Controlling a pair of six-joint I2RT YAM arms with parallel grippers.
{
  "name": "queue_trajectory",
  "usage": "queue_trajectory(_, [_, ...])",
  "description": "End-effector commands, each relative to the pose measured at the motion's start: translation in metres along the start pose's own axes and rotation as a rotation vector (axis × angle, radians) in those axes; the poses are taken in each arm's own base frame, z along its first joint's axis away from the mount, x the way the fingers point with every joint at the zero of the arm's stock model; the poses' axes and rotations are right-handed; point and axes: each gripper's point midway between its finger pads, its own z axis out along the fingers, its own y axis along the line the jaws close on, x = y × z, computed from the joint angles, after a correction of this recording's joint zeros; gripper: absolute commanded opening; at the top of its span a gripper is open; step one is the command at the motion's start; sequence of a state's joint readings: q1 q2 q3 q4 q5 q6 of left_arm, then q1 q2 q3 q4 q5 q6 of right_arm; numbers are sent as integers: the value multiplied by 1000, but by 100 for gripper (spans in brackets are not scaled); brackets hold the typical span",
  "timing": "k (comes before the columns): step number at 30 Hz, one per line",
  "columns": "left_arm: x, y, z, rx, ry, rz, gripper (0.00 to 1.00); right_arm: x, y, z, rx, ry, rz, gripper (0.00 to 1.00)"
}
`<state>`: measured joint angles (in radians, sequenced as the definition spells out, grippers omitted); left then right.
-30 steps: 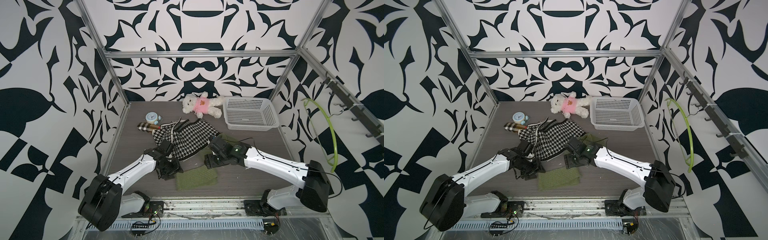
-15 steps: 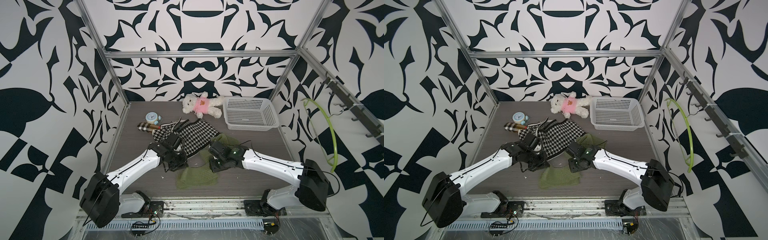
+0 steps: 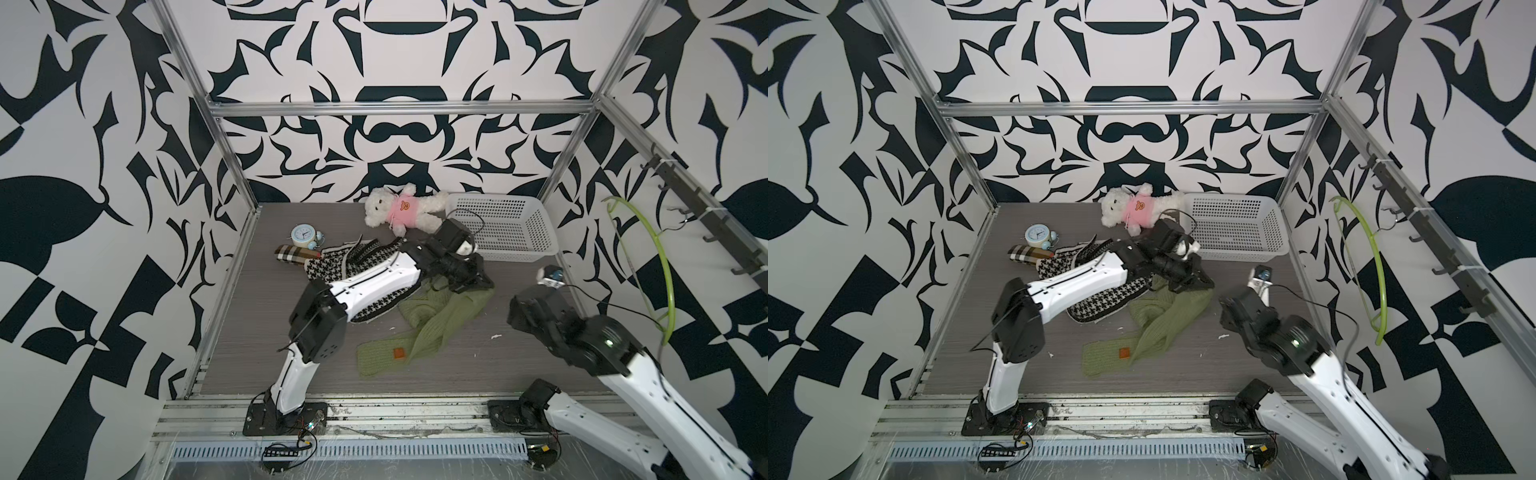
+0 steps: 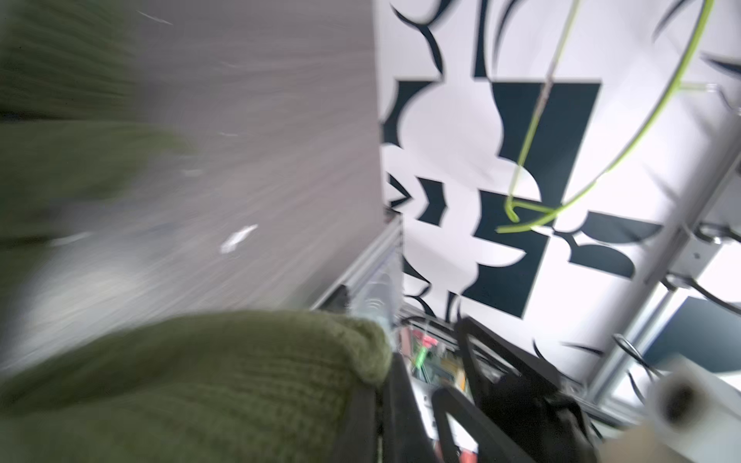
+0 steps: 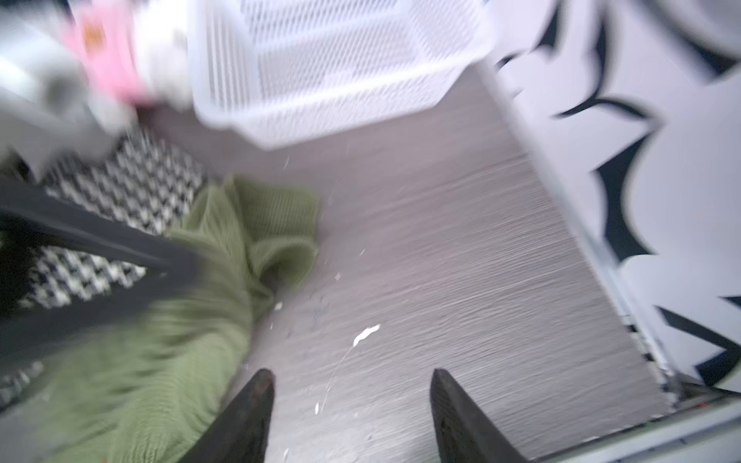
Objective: Roll up the scarf and place it into the basket
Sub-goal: Flatten out the scarf at the center of the board.
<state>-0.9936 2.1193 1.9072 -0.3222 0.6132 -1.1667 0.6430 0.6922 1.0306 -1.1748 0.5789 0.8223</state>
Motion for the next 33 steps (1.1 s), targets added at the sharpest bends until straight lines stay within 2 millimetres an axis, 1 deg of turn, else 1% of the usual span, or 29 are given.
queue_trajectory(1, [19, -46, 13, 178, 121, -48, 55, -15, -51, -25, 148, -110, -5, 67])
queue_trajectory(2, [18, -47, 11, 182, 119, -50, 73, -16, -50, -26, 140, -110, -14, 67])
queue_trajectory(3, [15, -45, 5, 181, 104, -48, 86, -15, -47, -26, 134, -99, -31, 68])
queue_trajectory(4, [10, -40, -3, 171, 79, -50, 96, -13, -41, -22, 126, -74, -59, 68])
queue_trajectory(5, [5, -31, -10, 157, 50, -62, 97, -11, -36, -18, 124, -53, -78, 68])
queue_trajectory(6, [0, -23, -22, 147, 10, -68, 98, -8, -26, -12, 109, -22, -108, 68])
queue_trajectory(8, [-6, 3, -41, 107, -46, -98, 99, 1, -9, 1, 79, 27, -146, 68])
queue_trajectory(10, [-7, 35, -57, 62, -83, -137, 99, 14, 17, 19, 6, 92, -197, 66])
queue_trajectory(11, [-4, 49, -65, 39, -102, -153, 99, 19, 26, 25, -8, 117, -206, 64])
queue_trajectory(12, [-3, 68, -73, 12, -120, -179, 99, 27, 37, 34, -38, 157, -224, 61])
queue_trajectory(13, [2, 88, -80, -20, -135, -204, 99, 37, 50, 43, -73, 200, -251, 60])
queue_trajectory(14, [7, 109, -86, -59, -147, -237, 99, 45, 57, 51, -73, 242, -266, 58])
queue_trajectory(15, [13, 126, -91, -86, -157, -265, 99, 51, 62, 58, -69, 276, -278, 56])
queue_trajectory(17, [28, 161, -97, -133, -169, -330, 100, 61, 72, 70, -61, 329, -301, 55])
queue_trajectory(18, [33, 170, -98, -139, -169, -346, 100, 64, 75, 75, -64, 343, -304, 55])
queue_trajectory(22, [52, 204, -98, -198, -155, -404, 100, 81, 101, 91, -140, 420, -326, 55])
queue_trajectory(23, [55, 215, -102, -236, -165, -424, 99, 93, 113, 93, -191, 480, -333, 55])
queue_trajectory(25, [63, 239, -114, -322, -202, -462, 99, 106, 119, 102, -186, 541, -348, 53])
queue_trajectory(27, [74, 267, -134, -424, -239, -518, 99, 116, 122, 109, -182, 576, -357, 53])
queue_trajectory(29, [90, 300, -160, -529, -288, -588, 99, 122, 124, 111, -191, 592, -356, 53])
queue_trajectory(32, [116, 333, -201, -662, -350, -641, 98, 128, 125, 109, -206, 620, -378, 53])
queue_trajectory(33, [121, 337, -213, -697, -366, -642, 98, 131, 125, 110, -202, 629, -391, 53])
